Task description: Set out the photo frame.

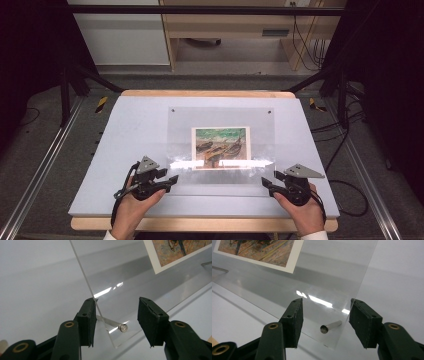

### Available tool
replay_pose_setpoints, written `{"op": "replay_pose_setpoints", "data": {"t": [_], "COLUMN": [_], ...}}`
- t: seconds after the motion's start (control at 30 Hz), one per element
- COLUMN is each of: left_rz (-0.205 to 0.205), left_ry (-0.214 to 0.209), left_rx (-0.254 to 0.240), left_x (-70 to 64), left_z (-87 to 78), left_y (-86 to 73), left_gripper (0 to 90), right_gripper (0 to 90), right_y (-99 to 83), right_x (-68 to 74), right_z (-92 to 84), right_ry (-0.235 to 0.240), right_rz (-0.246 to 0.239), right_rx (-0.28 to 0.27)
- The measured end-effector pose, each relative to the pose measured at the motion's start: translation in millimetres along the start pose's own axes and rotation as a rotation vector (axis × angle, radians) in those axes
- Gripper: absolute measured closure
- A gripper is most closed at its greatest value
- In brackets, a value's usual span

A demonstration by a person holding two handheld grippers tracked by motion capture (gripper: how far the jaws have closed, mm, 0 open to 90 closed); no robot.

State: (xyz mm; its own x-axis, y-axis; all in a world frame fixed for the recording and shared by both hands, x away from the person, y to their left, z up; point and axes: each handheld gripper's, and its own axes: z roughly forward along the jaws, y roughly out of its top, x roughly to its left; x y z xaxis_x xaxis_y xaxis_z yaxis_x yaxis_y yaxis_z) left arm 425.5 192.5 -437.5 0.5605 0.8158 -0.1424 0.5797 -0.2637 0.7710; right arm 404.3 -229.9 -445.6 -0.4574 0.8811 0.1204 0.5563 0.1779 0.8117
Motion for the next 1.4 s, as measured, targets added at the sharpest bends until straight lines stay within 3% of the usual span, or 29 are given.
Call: {"op": "replay_pose_setpoints", "data": {"t": [1.0, 1.4], "left_rz": [-0.005, -0.009], "left_ry": [0.055, 0.040], "left_rx": [-0.003, 0.002], "left_x": [-10.5, -9.8], "left_z": [-7.1, -7.3], "left_y": [-12.9, -16.7], "left_gripper": [59.1, 60.6], "right_gripper": [57.3, 61.1], "right_y": [-9.6, -12.6], "right_x": [6.9, 8.0], "right_z": [-9.1, -11.4], "right_ry": [-0.045, -0.051], "right_rz": [-0.022, -0.020], "right_rx": [0.009, 0.012]}}
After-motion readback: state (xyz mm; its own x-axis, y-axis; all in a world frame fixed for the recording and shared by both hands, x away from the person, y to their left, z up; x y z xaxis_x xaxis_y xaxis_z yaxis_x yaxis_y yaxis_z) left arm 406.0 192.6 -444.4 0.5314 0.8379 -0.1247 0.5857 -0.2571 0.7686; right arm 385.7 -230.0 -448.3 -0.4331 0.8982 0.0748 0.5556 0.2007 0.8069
